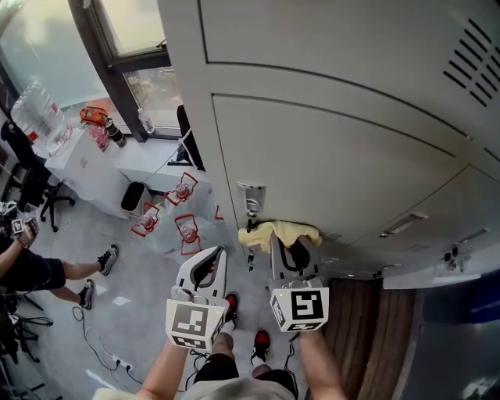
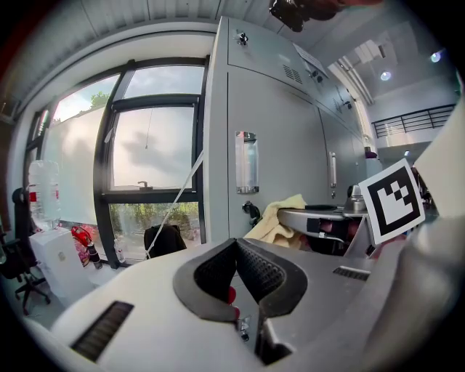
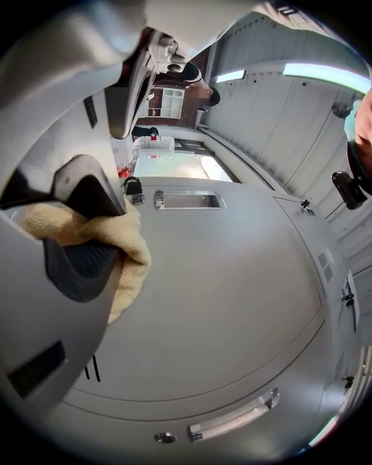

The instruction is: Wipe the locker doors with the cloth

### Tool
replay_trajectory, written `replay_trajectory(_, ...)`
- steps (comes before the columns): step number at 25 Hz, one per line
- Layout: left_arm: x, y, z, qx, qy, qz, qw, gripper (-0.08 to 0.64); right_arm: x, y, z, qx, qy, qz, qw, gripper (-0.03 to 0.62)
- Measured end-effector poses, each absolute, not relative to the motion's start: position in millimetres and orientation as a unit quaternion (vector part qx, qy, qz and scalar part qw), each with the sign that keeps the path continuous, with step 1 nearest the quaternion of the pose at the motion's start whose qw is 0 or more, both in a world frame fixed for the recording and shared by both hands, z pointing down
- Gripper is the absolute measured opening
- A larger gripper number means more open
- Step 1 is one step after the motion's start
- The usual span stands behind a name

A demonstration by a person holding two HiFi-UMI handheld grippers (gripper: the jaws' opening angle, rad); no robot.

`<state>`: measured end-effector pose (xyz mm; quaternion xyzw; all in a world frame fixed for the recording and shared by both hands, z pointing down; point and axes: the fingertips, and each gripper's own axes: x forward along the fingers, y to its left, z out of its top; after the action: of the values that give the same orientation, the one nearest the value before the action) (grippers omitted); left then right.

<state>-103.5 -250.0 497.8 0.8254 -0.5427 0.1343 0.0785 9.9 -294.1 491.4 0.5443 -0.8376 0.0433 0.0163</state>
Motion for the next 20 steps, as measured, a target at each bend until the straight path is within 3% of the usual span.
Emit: replay_trajectory(20, -36, -249, 477, 0.857, -0.497, 0.124, 0.058, 0.021, 101, -284, 491, 0.607, -0.792, 0.050, 0.029, 0.071)
